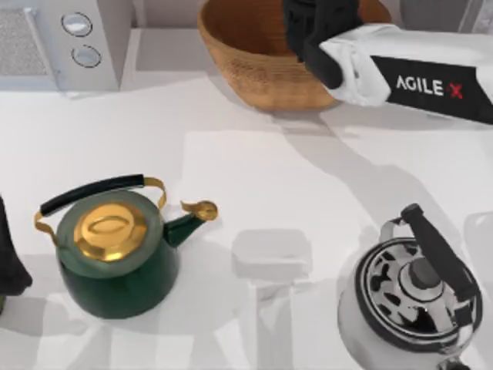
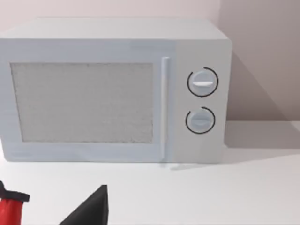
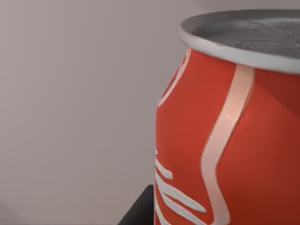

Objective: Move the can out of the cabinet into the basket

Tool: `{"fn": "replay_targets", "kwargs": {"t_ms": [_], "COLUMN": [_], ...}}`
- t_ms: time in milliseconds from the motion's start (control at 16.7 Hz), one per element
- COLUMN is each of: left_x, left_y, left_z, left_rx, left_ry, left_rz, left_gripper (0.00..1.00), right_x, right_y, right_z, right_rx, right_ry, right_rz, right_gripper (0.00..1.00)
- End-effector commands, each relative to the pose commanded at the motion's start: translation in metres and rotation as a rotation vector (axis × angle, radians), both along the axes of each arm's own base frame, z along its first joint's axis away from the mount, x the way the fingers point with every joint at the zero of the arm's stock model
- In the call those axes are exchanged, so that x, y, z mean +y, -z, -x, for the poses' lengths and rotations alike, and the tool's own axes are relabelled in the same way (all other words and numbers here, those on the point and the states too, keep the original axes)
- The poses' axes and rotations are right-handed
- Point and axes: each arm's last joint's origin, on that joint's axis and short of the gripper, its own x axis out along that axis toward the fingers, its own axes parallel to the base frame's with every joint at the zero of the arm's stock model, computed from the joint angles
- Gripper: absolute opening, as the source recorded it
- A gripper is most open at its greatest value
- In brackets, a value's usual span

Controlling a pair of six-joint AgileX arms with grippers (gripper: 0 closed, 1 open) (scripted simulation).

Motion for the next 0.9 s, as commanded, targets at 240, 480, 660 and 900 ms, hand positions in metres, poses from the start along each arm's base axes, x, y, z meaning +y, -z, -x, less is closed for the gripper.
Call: {"fn": "replay_targets", "kwargs": {"t_ms": [240, 480, 660, 900], "left_x": [0.0, 0.0, 0.0, 0.0], "left_y": [0.0, 0.0, 0.0, 0.0], "left_z": [0.0, 0.0, 0.0, 0.0], "left_rx": [0.0, 0.0, 0.0, 0.0], "left_ry": [0.0, 0.0, 0.0, 0.0], "left_rz": [0.0, 0.0, 0.0, 0.0], "left_gripper": [1.0, 1.0, 1.0, 1.0], "right_x": [0.0, 0.0, 0.0, 0.0], "right_y": [0.0, 0.0, 0.0, 0.0], "right_z": [0.0, 0.0, 0.0, 0.0], "right_rx": [0.0, 0.0, 0.0, 0.0], "right_ry": [0.0, 0.0, 0.0, 0.0], "right_rz": [0.0, 0.0, 0.0, 0.0], "right_gripper": [0.83, 1.0, 1.0, 1.0]}}
